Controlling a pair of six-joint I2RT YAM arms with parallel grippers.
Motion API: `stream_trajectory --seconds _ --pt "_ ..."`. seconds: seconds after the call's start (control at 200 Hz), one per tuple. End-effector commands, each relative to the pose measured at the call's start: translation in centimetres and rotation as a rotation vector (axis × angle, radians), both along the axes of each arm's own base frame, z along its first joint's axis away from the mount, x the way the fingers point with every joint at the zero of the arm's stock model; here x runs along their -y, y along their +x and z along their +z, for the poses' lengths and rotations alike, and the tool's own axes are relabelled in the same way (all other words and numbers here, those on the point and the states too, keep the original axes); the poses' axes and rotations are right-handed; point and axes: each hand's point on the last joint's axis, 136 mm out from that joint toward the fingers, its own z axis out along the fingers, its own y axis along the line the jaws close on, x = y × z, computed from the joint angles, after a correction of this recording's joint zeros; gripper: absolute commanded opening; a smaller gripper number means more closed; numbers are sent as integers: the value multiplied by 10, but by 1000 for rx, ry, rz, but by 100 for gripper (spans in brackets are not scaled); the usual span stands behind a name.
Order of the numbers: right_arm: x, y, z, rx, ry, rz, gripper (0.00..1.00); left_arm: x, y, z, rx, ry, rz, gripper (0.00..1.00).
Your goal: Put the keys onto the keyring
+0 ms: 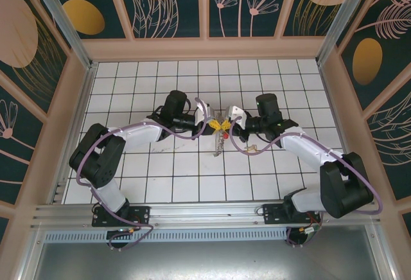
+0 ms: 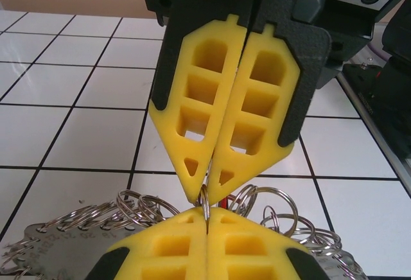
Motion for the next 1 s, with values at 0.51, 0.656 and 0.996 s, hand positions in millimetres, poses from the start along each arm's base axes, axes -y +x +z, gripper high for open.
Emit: stream_trajectory --seconds 0.51,0.656,0.996 --pt "-11 3 11 27 -24 16 0 7 7 -3 54 109 -33 14" --pt "-15 3 14 36 -20 22 0 8 10 -6 55 125 -24 5" --pt "3 2 1 -65 66 -19 9 8 -4 32 120 -45 -45 0"
